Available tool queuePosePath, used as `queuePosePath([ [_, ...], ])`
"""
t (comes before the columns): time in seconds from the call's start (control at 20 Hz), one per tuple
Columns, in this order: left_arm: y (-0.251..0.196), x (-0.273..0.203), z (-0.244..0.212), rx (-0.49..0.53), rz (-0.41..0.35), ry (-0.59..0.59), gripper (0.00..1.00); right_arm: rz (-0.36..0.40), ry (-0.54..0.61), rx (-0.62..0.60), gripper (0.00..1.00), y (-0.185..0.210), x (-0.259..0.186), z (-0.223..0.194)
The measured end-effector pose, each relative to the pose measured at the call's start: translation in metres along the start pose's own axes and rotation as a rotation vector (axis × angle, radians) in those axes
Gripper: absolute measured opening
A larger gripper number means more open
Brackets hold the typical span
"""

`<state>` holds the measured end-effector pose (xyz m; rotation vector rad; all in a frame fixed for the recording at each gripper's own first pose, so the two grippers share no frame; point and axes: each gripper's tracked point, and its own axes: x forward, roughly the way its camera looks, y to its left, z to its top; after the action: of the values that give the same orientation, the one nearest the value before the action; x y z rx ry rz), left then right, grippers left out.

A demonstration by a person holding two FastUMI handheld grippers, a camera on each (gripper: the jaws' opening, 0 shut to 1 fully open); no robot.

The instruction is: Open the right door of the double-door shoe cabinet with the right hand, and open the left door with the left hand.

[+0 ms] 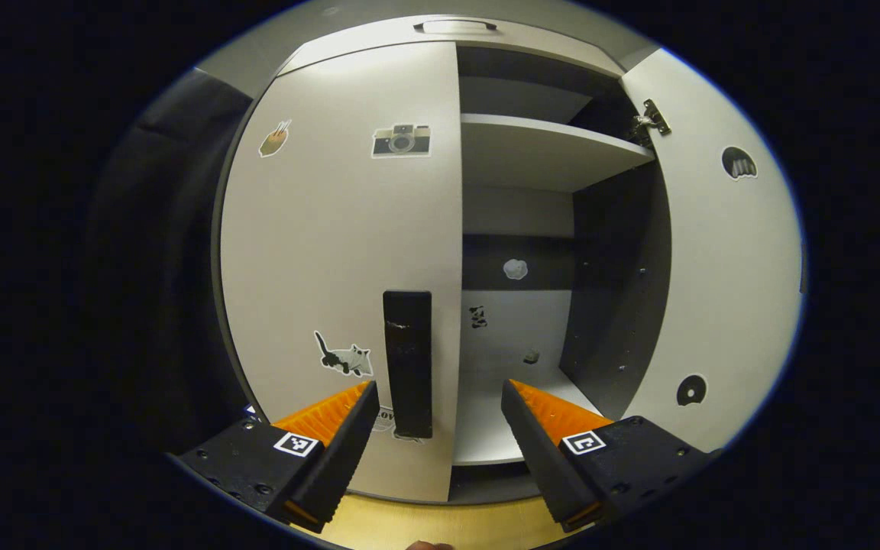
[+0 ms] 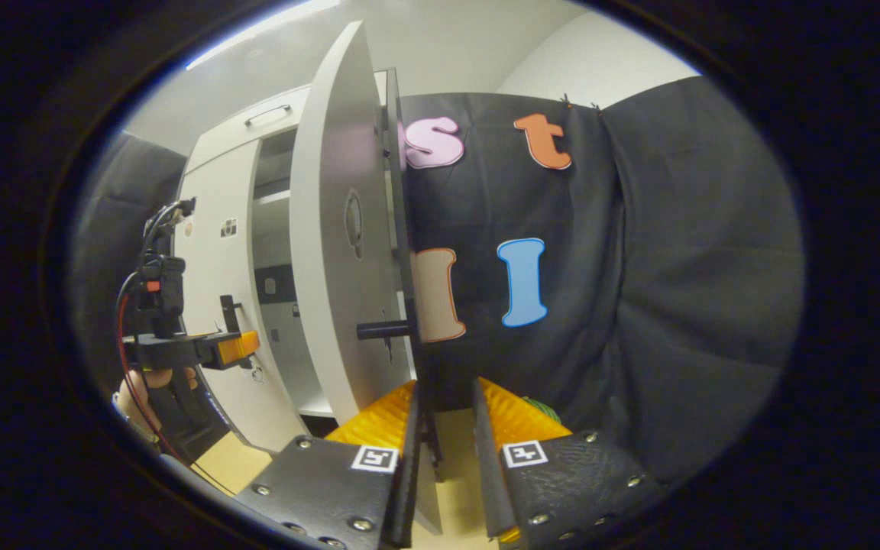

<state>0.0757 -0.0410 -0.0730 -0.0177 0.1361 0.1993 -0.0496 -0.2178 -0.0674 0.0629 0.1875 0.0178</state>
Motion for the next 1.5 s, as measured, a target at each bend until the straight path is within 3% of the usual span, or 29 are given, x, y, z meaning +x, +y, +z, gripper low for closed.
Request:
queuePosePath([
  [0.05,0.003,0.006,-0.002,-0.001,0.013,0.002,1.0,0.006,0.001,0.003,0.39,-0.001,0.0,0.0],
  [0.15,0.007,0.015,-0.006,-0.001,0.031,0.01,1.0,0.02,0.006,0.006,0.34,-0.001,0.002,0.0],
  [0.4,0.014,0.029,-0.011,0.009,0.056,0.009,0.97,0.043,0.011,0.017,0.42,-0.002,0.004,0.0],
  [0.5,0.013,0.033,-0.01,0.005,0.049,0.002,0.85,0.042,0.009,0.012,0.42,-0.001,0.005,0.001],
  [0.55,0.009,0.032,-0.01,0.003,0.034,0.0,0.75,0.041,0.007,0.006,0.42,0.0,0.005,0.002],
  [0.6,0.008,0.033,-0.01,0.007,0.026,-0.003,0.73,0.039,0.004,0.0,0.42,0.0,0.005,0.002],
  [0.7,0.018,0.035,-0.01,0.037,0.074,-0.012,0.54,0.034,0.001,-0.01,0.42,0.0,0.005,0.002],
  [0.75,0.015,0.032,-0.007,0.037,0.065,-0.016,0.36,0.028,-0.001,-0.012,0.42,-0.001,0.005,0.003],
  [0.8,0.017,0.035,-0.009,0.047,0.06,-0.006,0.35,0.028,-0.001,-0.011,0.39,-0.001,0.005,0.003],
  [0.85,0.018,0.033,-0.009,0.05,0.061,-0.005,0.33,0.027,-0.003,-0.01,0.43,-0.002,0.005,0.003],
  [0.95,0.019,0.033,-0.009,0.042,0.061,-0.004,0.29,0.021,-0.004,-0.013,0.4,-0.001,0.005,0.003],
  [1.15,0.019,0.029,-0.01,0.028,0.045,0.001,0.22,0.008,-0.009,-0.023,0.43,-0.003,0.007,0.005],
  [1.5,0.025,0.024,-0.012,0.028,0.019,-0.001,0.21,-0.001,-0.002,-0.023,0.41,-0.013,0.027,0.003],
])
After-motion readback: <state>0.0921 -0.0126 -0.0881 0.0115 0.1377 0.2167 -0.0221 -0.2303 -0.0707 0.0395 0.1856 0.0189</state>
